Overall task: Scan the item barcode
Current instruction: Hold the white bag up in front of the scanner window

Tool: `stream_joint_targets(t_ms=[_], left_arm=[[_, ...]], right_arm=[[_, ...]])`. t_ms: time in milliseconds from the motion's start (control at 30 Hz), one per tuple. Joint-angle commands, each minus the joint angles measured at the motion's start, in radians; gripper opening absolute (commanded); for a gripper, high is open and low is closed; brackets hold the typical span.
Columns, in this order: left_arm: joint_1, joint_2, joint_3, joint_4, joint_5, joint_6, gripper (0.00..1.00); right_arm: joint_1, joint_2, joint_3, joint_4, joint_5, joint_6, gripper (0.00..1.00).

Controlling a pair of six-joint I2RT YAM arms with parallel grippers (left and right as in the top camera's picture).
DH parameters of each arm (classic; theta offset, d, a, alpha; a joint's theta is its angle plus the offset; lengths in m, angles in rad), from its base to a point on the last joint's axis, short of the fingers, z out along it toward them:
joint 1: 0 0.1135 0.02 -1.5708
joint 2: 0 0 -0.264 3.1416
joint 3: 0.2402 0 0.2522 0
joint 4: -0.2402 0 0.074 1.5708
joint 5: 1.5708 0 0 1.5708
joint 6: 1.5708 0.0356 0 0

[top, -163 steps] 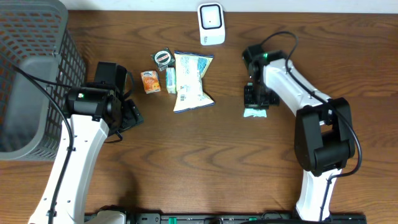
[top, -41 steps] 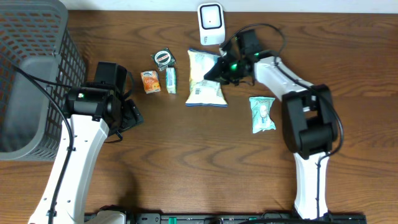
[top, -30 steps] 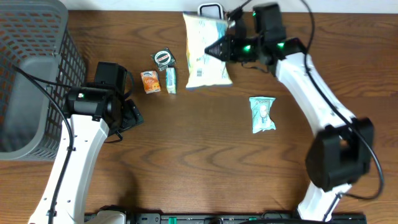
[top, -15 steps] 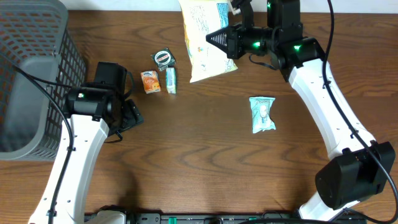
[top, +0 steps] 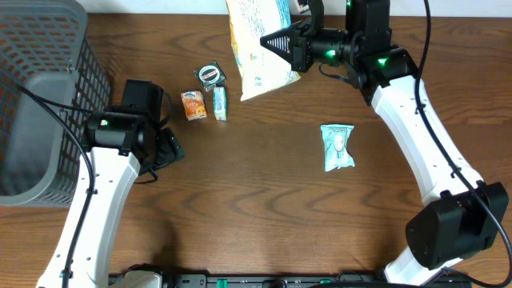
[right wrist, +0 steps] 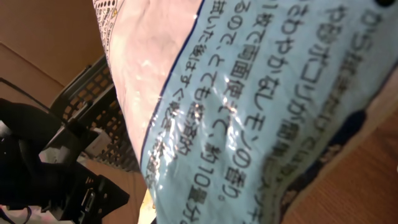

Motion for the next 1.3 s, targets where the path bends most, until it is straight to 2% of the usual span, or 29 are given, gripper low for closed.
stream_joint_targets(t_ms=[0, 1267], left_arm=[[0.003, 0.002, -0.004, -0.003, -0.01, -0.005, 0.98], [0.003, 0.002, -0.004, -0.003, -0.01, -0.005, 0.98]], right_arm=[[0.018, -0.029, 0.008, 0.009, -0.029, 0.008, 0.01], [0.02, -0.027, 0.007, -0.021, -0.017, 0.007, 0.01]])
